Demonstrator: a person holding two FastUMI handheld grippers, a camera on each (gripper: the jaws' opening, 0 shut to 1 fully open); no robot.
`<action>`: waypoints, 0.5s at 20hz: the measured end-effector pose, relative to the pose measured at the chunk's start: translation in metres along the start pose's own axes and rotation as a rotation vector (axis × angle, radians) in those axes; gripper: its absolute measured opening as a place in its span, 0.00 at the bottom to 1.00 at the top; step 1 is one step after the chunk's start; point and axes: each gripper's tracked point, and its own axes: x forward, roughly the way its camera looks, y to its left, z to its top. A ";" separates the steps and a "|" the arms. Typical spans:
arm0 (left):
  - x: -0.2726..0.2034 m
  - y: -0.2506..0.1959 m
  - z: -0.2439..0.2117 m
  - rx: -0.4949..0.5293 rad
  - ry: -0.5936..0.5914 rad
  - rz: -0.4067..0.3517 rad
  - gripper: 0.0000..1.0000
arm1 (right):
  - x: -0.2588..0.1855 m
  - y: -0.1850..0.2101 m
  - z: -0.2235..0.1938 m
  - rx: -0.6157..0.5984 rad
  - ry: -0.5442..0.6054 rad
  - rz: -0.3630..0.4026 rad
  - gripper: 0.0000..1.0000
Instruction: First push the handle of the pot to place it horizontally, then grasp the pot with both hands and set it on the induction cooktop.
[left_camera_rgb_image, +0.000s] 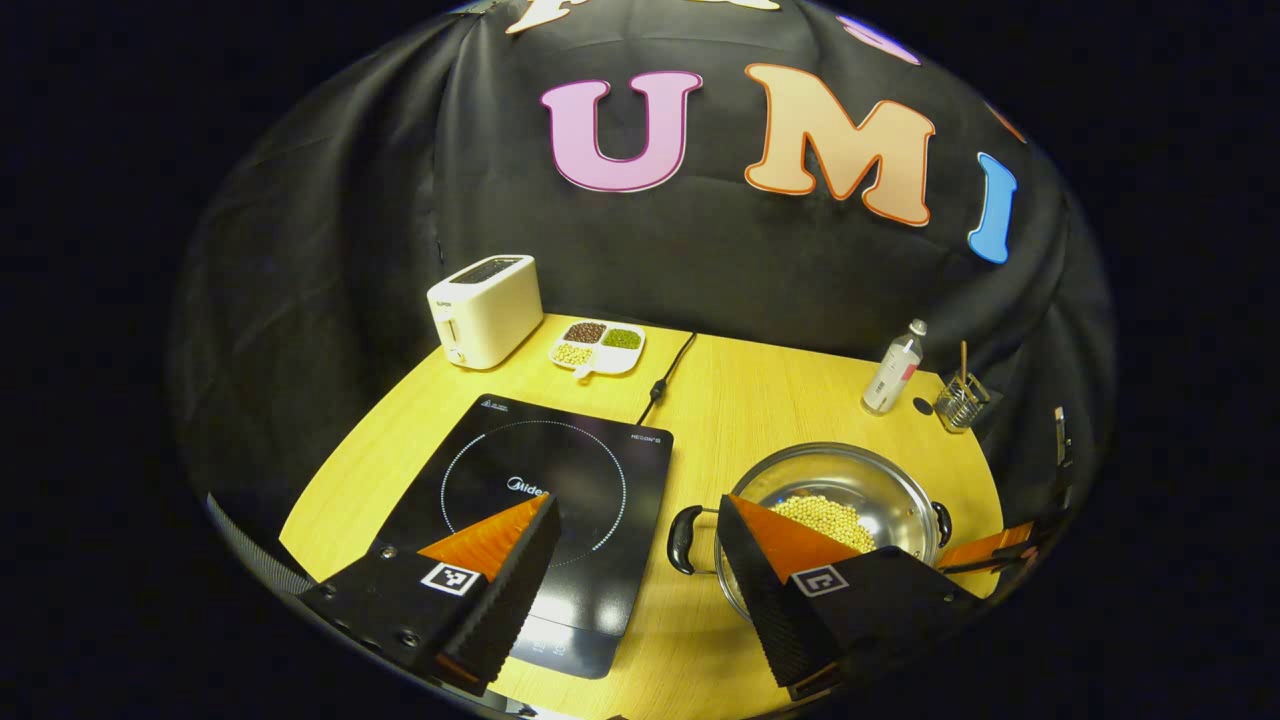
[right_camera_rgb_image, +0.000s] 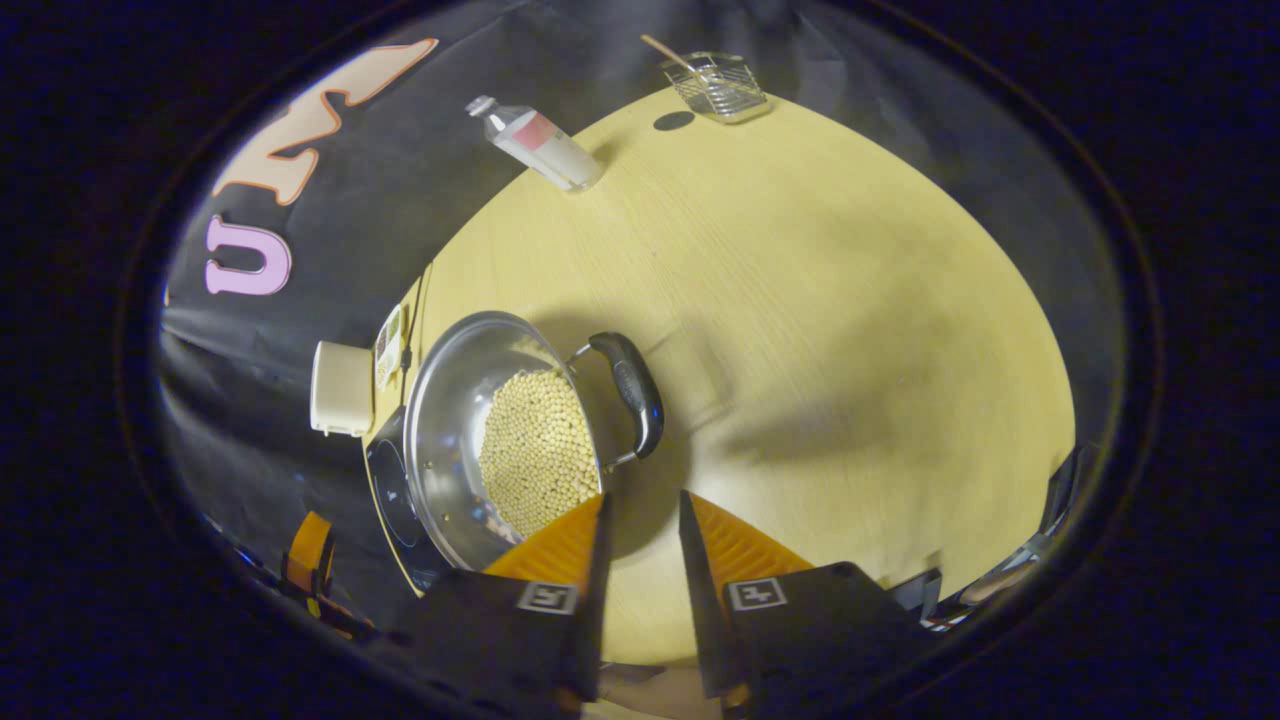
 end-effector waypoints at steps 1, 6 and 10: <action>0.001 -0.001 -0.004 0.006 0.021 -0.012 0.97 | -0.004 0.002 0.000 -0.005 0.000 0.010 0.53; 0.011 -0.014 -0.023 0.009 0.122 -0.104 0.98 | -0.019 0.003 0.018 -0.078 -0.039 0.019 0.90; 0.020 -0.023 -0.036 0.013 0.205 -0.180 0.97 | -0.022 0.003 0.037 -0.121 -0.053 0.028 0.93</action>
